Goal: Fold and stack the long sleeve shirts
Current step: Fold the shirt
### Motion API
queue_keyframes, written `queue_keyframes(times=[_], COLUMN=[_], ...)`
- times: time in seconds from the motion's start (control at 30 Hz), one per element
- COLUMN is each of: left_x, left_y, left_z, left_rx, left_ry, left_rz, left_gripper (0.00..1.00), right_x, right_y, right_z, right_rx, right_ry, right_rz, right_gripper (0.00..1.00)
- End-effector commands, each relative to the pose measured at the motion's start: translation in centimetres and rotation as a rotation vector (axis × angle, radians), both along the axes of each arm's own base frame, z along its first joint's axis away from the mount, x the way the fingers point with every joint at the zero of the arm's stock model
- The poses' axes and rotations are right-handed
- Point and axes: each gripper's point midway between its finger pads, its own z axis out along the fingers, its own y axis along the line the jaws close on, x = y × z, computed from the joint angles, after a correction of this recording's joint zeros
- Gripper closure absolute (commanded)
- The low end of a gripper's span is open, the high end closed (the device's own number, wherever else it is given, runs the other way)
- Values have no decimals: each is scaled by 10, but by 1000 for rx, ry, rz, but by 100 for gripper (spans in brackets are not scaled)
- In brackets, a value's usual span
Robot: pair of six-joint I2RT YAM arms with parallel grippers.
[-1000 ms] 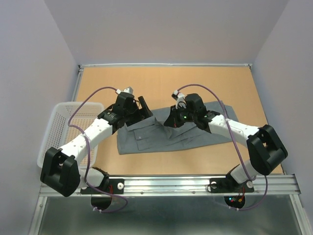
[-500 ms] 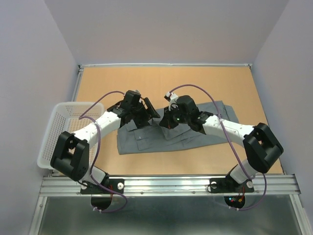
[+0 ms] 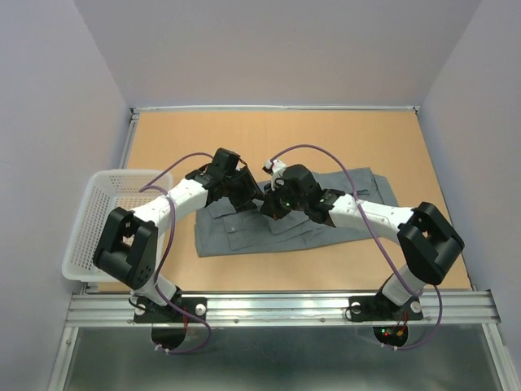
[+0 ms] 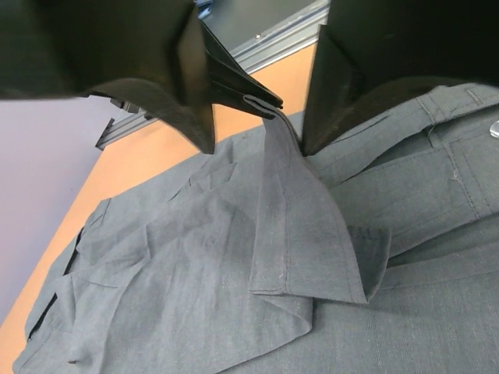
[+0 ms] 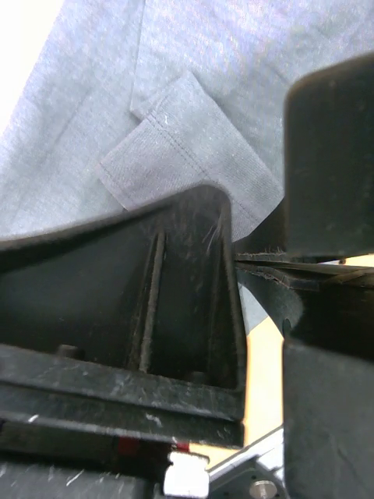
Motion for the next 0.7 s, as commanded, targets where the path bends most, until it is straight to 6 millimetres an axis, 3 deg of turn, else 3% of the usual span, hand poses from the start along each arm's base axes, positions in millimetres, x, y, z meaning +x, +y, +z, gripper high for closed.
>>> queue_keyframes(times=[0.0,0.13,0.23,0.27,0.37,0.43,0.47,0.5,0.63,0.67], left_x=[-4,0,-2,-3,-3,-2,0,2,1,-1], left_y=[-5,-5,-3,-3,-2,1,2,5,18,22], left_z=[3,4,4,3,3,5,10,15,23,26], left_rx=[-17,-3,3,6,12,24,27,48,114,130], left_ry=[21,17,18,22,21,10,-6,-29,-71,-88], left_rz=[-23,-29,-27,-28,-31,-31,-34,-39,-45,-64], left_gripper=[47,55,69,79,90,99,100,100,100,100], right_x=[17,18,19,18,16,17,19,20,41,54], right_y=[13,10,7,7,6,5,2,-5,-47,-64], right_z=[38,37,37,36,38,41,47,49,70,84], right_rx=[47,29,20,18,20,23,18,-13,-104,-99], right_ry=[-121,-142,-153,-151,-154,-155,-165,-155,-200,-214], right_rz=[-4,-13,-22,-19,-16,-27,-47,-68,-235,-299], right_gripper=[98,98,97,97,94,84,74,55,33,31])
